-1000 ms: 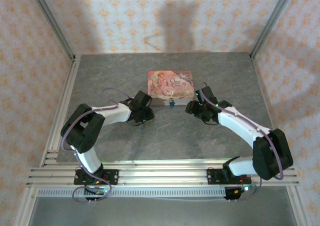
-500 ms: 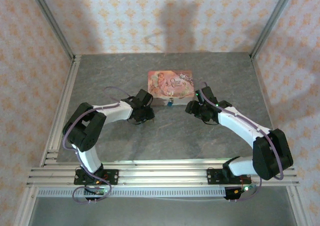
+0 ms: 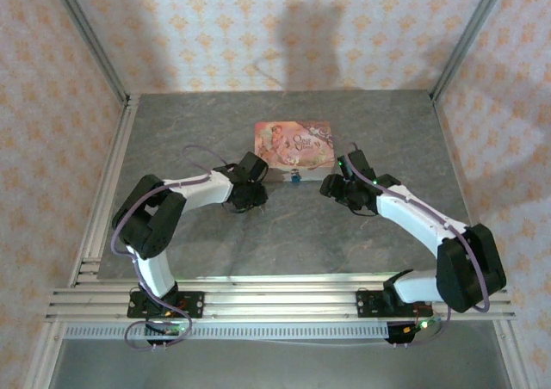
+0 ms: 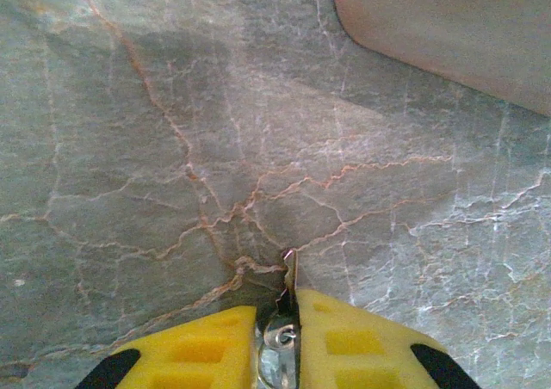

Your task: Unlock the padlock with the key

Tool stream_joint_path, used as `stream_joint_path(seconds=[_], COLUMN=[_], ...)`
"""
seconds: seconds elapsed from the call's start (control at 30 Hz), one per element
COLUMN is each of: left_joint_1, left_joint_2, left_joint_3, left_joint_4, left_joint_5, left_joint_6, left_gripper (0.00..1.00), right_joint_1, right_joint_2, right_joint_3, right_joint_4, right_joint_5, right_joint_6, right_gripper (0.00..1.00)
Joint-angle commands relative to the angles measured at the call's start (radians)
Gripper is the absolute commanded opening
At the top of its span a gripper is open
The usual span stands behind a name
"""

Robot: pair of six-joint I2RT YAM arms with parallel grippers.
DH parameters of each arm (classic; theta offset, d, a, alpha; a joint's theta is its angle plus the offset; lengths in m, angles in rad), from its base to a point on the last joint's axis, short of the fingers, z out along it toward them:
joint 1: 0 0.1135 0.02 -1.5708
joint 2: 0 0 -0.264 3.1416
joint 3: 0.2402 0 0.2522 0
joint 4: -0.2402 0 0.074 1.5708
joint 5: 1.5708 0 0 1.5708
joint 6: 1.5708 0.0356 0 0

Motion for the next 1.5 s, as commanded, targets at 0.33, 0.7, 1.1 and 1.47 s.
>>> stream_joint_path(seconds=[0.33,0.7,1.1,1.47], left_joint_1=[-0.055,-0.056,-0.058,-0.058], left_joint_2=[0.062,0.039,-0.026,-0.118], left_joint_3=[0.015,0.001,-0.059,-0.098], left_joint_4=[0.224,0.213,0.228,0.201], left_joint_5=[0.054,0.038,0.021,-0.012], left_joint_6=[0.017,0.039,0.065,0.070], left_gripper=[0.11,0.01,0.00,0.01], right_joint_1=[0.001,0.002,0.003,0.020], right_joint_2=[-0.045,-0.064,-0.088,-0.088], right_joint_3=[-0.029,-0.034,-0.051,-0.040], right_joint_4=[-0.019,-0.021,-0.016,-0.006], right_joint_5=[0.036,0.034,0.022,-0.004], right_joint_6=[-0.009,-0.006,0.008,-0.010], right_gripper=[0.64,0.64,0.64,0.63])
